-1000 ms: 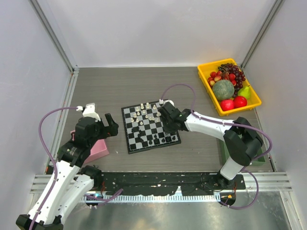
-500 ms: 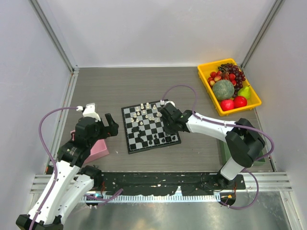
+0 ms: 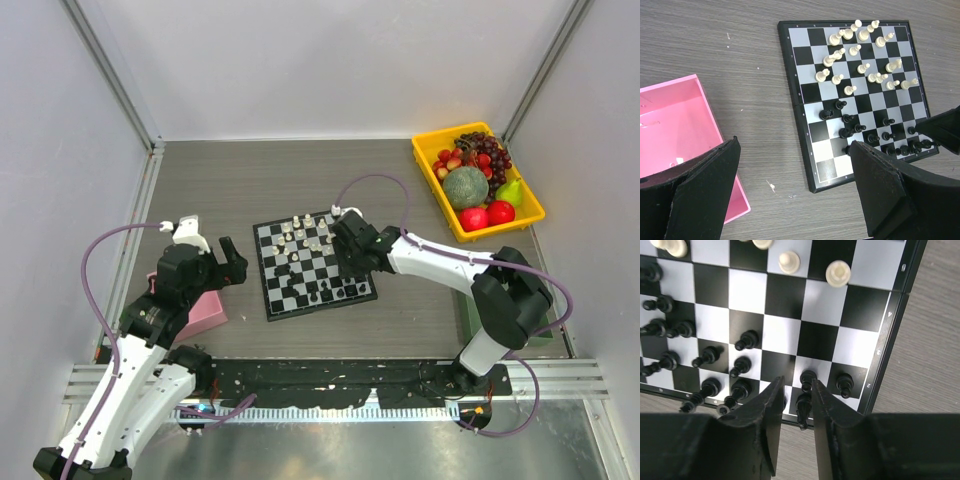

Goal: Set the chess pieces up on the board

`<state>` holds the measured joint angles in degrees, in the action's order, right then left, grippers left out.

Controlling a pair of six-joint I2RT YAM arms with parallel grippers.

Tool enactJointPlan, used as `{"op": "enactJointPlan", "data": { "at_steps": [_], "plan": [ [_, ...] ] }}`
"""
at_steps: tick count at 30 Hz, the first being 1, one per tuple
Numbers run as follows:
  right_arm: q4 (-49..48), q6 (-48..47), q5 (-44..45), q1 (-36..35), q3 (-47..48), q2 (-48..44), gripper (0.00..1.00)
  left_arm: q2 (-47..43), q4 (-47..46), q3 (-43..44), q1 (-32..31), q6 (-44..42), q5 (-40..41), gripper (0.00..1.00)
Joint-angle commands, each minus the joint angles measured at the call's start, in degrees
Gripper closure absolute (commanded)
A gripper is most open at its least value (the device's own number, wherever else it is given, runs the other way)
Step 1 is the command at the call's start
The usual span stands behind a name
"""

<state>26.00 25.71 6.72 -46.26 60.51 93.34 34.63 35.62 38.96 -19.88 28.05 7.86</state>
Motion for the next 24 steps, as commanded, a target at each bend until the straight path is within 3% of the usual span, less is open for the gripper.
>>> {"op": "enactJointPlan", "data": {
  "at_steps": [1, 24],
  "plan": [
    [0.71, -1.01, 0.49, 0.12, 5.75, -1.23, 0.63, 0.08, -1.87, 1.38, -0.07, 0.07, -0.21, 0.01],
    [1.07, -0.93, -2.59, -2.52, 16.48, 12.48, 0.63, 0.70, -1.60, 1.38, -0.07, -1.07, 0.76, 0.00]
  ]
}}
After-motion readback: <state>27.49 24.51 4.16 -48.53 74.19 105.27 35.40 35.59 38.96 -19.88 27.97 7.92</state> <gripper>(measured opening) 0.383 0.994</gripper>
